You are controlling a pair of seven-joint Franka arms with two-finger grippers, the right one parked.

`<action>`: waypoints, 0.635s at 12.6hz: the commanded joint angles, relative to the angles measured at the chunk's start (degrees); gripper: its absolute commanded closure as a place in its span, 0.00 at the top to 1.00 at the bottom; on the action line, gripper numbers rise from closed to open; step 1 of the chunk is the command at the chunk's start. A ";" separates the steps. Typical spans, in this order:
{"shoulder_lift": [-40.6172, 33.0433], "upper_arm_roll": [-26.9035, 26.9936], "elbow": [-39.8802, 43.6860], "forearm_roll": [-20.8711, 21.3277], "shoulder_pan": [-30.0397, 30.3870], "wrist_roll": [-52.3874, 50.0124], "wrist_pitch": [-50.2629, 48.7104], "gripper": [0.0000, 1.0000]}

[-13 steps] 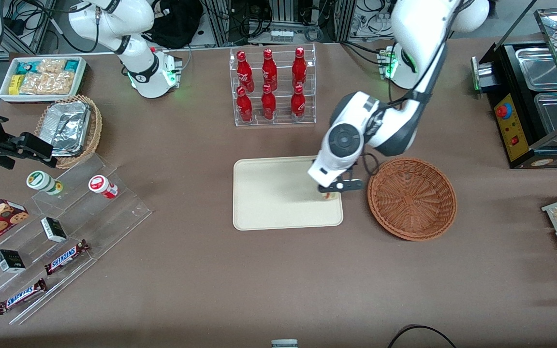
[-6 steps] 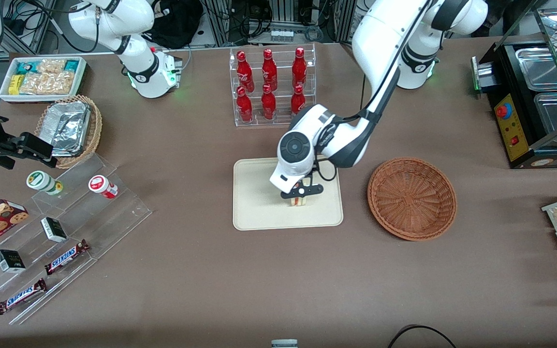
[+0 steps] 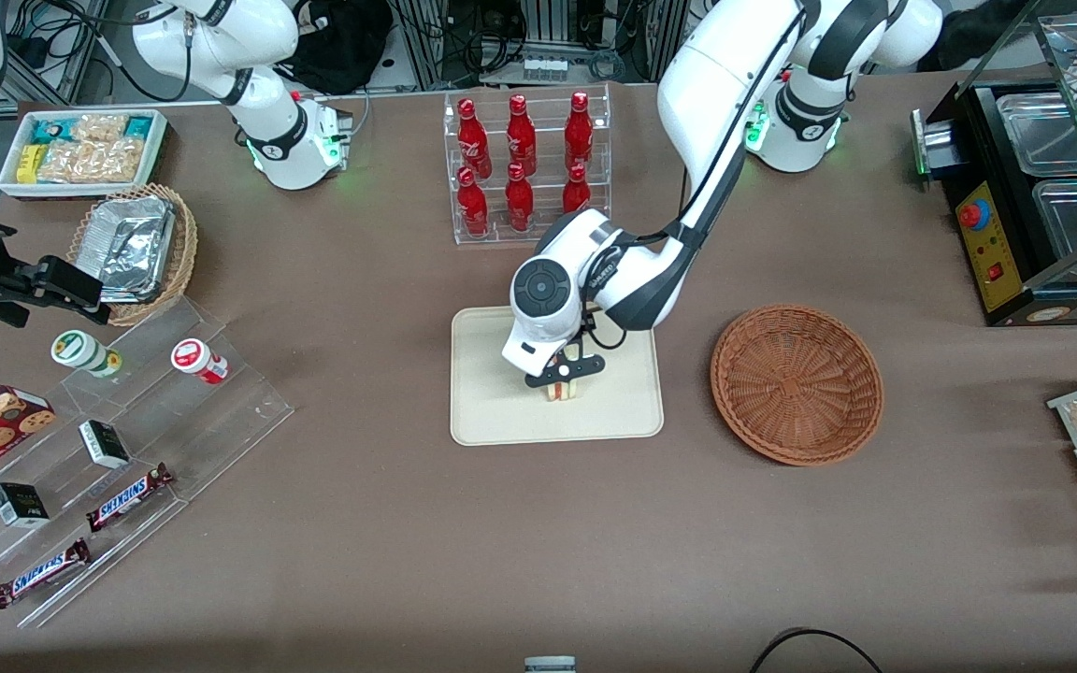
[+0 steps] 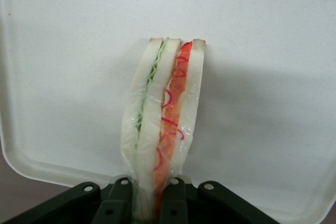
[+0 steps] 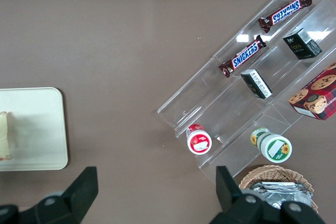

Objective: Place sandwich from basket to tray
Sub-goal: 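Lower the sandwich onto the cream tray and open the left gripper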

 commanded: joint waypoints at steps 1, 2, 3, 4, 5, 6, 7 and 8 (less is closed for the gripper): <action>1.96 0.95 3.24 -0.02 -0.99 -1.83 -0.68 0.07; 2.05 0.95 3.24 -0.02 -1.08 -1.83 -0.68 0.14; 2.14 0.95 3.24 -0.02 -0.99 -1.83 -0.68 0.42; 2.14 0.95 3.15 -0.02 -0.99 -1.57 -0.68 0.77; 2.05 0.95 2.97 -0.02 -1.08 -1.74 -0.68 1.00; 1.96 0.95 3.06 -0.11 -0.99 -1.75 -0.68 1.00; 1.44 1.03 3.15 -0.20 -0.81 -1.66 -0.68 1.00; 0.39 1.12 3.24 -0.02 -0.90 -1.57 -1.11 1.00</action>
